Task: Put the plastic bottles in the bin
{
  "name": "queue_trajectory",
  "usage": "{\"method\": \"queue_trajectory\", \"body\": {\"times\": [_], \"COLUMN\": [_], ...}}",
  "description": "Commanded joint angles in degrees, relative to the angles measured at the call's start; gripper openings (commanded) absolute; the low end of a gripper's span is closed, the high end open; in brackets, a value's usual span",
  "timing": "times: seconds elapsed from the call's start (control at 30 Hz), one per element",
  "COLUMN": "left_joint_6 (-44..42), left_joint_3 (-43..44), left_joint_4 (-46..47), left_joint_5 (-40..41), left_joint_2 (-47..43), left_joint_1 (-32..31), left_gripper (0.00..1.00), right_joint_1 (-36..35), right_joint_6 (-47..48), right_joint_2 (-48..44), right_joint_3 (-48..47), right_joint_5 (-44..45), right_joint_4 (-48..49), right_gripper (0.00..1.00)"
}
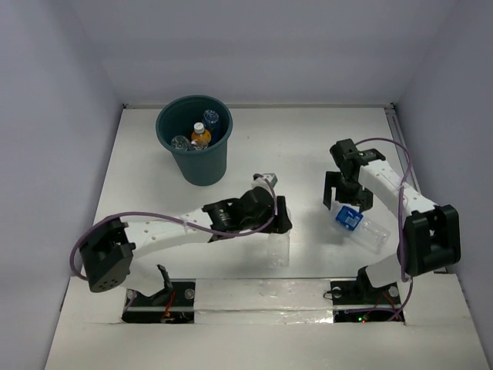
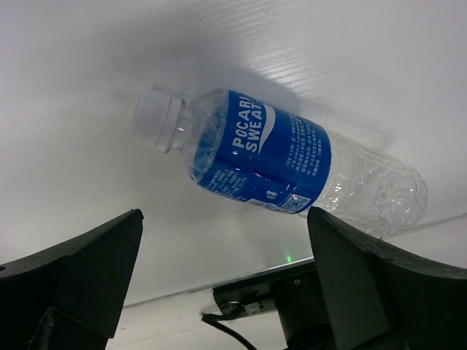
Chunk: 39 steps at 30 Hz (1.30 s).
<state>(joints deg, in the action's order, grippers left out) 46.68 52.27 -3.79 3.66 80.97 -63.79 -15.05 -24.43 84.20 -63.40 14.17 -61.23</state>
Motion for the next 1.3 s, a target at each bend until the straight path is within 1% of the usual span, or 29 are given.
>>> {"method": "queue_trajectory", "body": {"times": [0.0,0.13,0.23,0.3,0.37,0.53,0.67,0.7,0.77,0.8,0.83,0.9,0.93,1.0,1.03,1.1,1.17,1.27], "left_joint_6": [-3.1,-5.0,-6.0,-6.6,-6.9,-6.4,-6.4,-6.8,-9.0,-9.8,-10.6,-12.6,-13.1,-14.1,-14.2,-14.6,-14.9,-16.8], "left_joint_3": [-3.2,-4.3,-4.8,-4.8,-5.1,-5.7,-2.9,0.3,4.8,9.9,12.4,19.1,20.8,25.0,26.0,28.9,30.7,34.1], "left_joint_4": [2.7,2.7,2.4,1.7,1.5,1.4,-0.1,-1.6,-3.8,-5.9,-6.7,-8.3,-8.6,-9.1,-9.1,-9.5,-9.8,-10.7], "left_joint_5": [-3.3,-6.3,-6.8,-7.2,-7.3,-8.2,-6.0,-4.2,-0.9,1.0,1.4,1.6,1.5,1.4,1.4,1.4,1.4,2.6], "left_joint_2": [-4.6,-8.9,-12.9,-15.1,-16.6,-18.9,-22.2,-22.8,-23.4,-23.3,-23.1,-21.8,-21.4,-20.2,-19.8,-19.0,-18.3,-16.0], "left_joint_1": [3.8,7.6,9.8,10.6,11.2,13.2,13.2,13.8,14.4,15.4,16.1,17.8,19.6,21.4,23.0,24.7,27.3,30.5], "left_gripper": [0.39,0.39,0.39,0.39,0.39,0.38,0.37,0.36,0.36,0.36,0.36,0.36,0.36,0.35,0.35,0.34,0.33,0.33], "right_joint_1": [0.2,0.2,0.2,0.7,0.7,0.7,0.7,0.7,0.7,0.7,0.7,0.7,0.7,0.7,0.7,0.7,0.7,0.7], "right_joint_6": [0.6,1.7,2.0,2.0,2.4,2.8,2.2,2.2,2.8,3.5,3.7,4.5,4.7,4.9,4.9,5.4,5.5,5.4], "right_joint_2": [3.9,9.5,13.5,15.5,18.4,25.4,29.5,30.5,31.4,32.0,32.1,32.1,32.0,32.0,32.0,31.2,27.9,24.5], "right_joint_3": [-4.0,-3.8,-6.7,-8.9,-10.7,-10.3,-15.4,-16.6,-18.8,-18.9,-18.3,-17.0,-16.3,-15.0,-14.7,-13.9,-13.5,-13.2], "right_joint_5": [-0.6,-1.8,0.8,3.1,3.1,2.3,4.6,5.1,4.3,3.7,2.6,1.8,0.7,0.0,-0.7,-2.9,-4.6,-6.9], "right_joint_4": [-5.7,-7.1,-9.7,-11.1,-11.5,-10.8,-11.5,-11.3,-10.8,-10.6,-9.8,-8.6,-7.0,-5.7,-4.7,-3.6,-1.1,1.2], "right_gripper": [1.0,1.0,1.0,1.0,1.0,1.0,0.99,0.99,0.95,0.93,0.88,0.85,0.84,0.77,0.71,0.7,0.57,0.47]}}
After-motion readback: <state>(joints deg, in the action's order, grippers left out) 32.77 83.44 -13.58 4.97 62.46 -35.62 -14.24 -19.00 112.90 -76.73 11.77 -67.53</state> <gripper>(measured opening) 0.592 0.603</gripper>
